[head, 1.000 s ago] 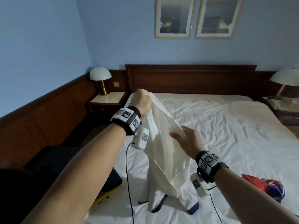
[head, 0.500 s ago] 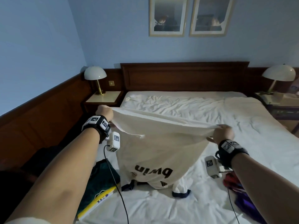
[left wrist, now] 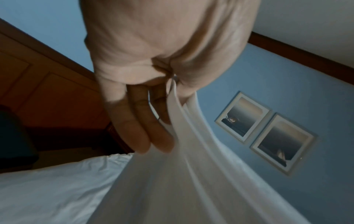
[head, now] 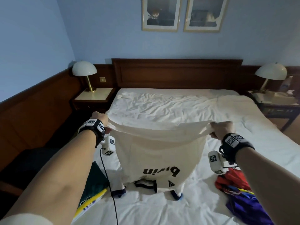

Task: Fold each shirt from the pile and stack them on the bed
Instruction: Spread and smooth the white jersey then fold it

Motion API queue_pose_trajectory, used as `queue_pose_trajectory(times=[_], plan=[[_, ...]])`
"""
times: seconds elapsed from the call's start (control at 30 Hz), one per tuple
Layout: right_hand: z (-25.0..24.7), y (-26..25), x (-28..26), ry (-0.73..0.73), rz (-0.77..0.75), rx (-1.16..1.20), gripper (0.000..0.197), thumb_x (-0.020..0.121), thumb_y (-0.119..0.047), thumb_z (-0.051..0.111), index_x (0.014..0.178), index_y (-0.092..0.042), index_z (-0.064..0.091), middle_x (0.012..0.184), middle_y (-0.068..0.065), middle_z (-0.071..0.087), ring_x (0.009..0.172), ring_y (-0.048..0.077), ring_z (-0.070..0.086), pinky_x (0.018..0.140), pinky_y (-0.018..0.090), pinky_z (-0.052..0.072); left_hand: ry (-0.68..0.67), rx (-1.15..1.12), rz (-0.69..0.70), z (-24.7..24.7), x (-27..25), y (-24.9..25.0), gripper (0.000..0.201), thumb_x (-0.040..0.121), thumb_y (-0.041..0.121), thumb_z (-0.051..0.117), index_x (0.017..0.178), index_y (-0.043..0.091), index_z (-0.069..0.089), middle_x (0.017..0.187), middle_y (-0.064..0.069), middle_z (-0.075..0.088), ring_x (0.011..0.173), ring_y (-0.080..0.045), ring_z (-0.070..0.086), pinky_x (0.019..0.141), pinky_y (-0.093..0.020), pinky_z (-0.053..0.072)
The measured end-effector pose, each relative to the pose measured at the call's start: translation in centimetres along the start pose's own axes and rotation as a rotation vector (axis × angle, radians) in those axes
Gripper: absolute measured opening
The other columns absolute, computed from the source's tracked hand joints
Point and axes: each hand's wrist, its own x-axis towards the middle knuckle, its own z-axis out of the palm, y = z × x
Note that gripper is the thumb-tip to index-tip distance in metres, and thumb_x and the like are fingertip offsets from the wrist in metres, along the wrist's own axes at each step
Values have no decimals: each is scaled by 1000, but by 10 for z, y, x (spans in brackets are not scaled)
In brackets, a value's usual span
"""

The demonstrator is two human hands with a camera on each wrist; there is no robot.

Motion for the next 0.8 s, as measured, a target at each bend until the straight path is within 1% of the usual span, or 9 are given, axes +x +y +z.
queue_pose_trajectory(times=[0.1, 0.17, 0.23, 0.33, 0.43, 0.53, 0.63, 0.7, 0.8], plan=[[9, 7, 27, -105, 51, -42, 25, 77, -21, 77, 74, 3, 70, 69, 19, 73, 65, 31, 72, 75, 41, 62, -104, -68, -78, 13, 13, 5, 16, 95, 3, 50, 102, -8, 59, 91, -29, 67, 53, -40, 70, 58, -53, 60], [15, 6, 44, -122, 61, -26, 24, 73, -16, 74, 81, 6, 70, 66, 14, 72, 68, 29, 73, 74, 41, 61, -121, -82, -99, 28, 26, 10, 16, 96, 2, 50, 101, -10, 61, 87, -30, 68, 50, -39, 69, 52, -49, 59], [23, -1, 63, -118, 100, 31, 17, 86, -12, 67, 91, 4, 68, 64, 12, 73, 63, 26, 74, 61, 35, 62, -119, -59, -109, 45, 38, 18, 16, 98, 0, 49, 101, -11, 60, 81, -30, 67, 51, -41, 70, 47, -47, 57], [38, -10, 99, -72, 188, 123, 24, 95, -14, 58, 98, 8, 66, 84, 23, 74, 74, 33, 75, 61, 41, 64, -114, 8, -85, 75, 56, 27, 20, 101, 1, 44, 108, -12, 56, 81, -28, 67, 58, -39, 70, 51, -49, 59], [54, -24, 140, 22, 165, 153, 33, 106, -22, 41, 99, 5, 60, 76, 22, 68, 64, 31, 69, 59, 41, 59, -159, -86, -115, 106, 86, 43, 24, 102, 1, 36, 93, -6, 57, 78, -25, 68, 62, -36, 69, 66, -46, 58], [64, -54, 175, 119, 46, -29, 31, 105, -19, 43, 95, 3, 63, 81, 21, 67, 71, 30, 60, 64, 33, 44, -112, -165, -34, 134, 120, 79, 32, 105, 3, 34, 76, 10, 46, 103, -21, 58, 83, -32, 62, 75, -45, 58], [75, -90, 221, 93, -46, 46, 39, 97, -31, 47, 108, 3, 63, 103, 24, 66, 92, 37, 63, 81, 35, 52, 28, -375, 8, 151, 149, 129, 21, 108, 6, 37, 100, -2, 54, 108, -17, 54, 96, -33, 63, 84, -54, 60], [77, -122, 238, 138, -97, 70, 36, 101, -27, 45, 108, 2, 64, 101, 21, 66, 91, 35, 63, 81, 35, 52, 70, -547, 16, 156, 164, 160, 19, 106, 0, 41, 111, 2, 59, 104, -19, 54, 94, -40, 64, 95, -60, 53], [75, -169, 244, 262, -193, 203, 45, 104, -33, 37, 104, 4, 62, 103, 23, 67, 97, 37, 65, 81, 38, 49, 157, -480, 168, 148, 176, 199, 45, 98, -1, 31, 126, 13, 64, 120, -15, 60, 81, -37, 64, 82, -59, 60]])
